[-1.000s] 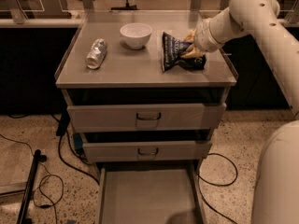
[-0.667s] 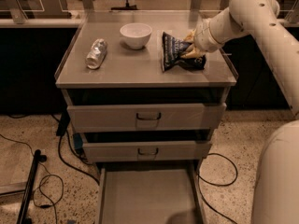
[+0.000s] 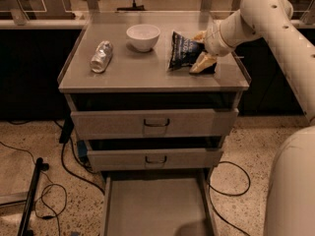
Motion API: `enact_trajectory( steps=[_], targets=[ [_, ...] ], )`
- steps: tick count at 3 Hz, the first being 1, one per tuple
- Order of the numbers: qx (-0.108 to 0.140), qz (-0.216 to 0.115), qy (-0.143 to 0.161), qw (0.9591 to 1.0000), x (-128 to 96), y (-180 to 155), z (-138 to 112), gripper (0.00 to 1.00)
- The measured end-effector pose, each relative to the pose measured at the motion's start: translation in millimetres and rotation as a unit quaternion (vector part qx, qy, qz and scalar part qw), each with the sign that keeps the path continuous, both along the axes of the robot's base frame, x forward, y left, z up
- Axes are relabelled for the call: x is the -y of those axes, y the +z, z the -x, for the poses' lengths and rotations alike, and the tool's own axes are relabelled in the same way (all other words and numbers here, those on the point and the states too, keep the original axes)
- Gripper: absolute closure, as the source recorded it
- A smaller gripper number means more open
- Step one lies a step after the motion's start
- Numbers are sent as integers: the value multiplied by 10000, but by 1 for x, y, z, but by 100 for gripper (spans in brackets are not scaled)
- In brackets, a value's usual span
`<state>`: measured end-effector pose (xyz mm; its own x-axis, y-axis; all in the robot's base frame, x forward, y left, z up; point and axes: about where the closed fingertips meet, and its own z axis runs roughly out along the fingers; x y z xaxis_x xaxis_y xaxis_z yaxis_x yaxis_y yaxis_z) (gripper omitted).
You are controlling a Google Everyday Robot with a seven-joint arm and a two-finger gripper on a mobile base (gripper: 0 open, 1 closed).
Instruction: Pick blue chip bag from bottom drawer and place on counter
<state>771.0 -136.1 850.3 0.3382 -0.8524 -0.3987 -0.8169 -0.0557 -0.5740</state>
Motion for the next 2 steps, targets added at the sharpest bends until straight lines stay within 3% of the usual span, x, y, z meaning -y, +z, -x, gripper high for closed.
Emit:
enact_trajectory(
  steps=[1,2],
  targets=[
    [0,0,0,10000,0,0,0,0],
    [0,0,0,10000,0,0,0,0]
  ],
)
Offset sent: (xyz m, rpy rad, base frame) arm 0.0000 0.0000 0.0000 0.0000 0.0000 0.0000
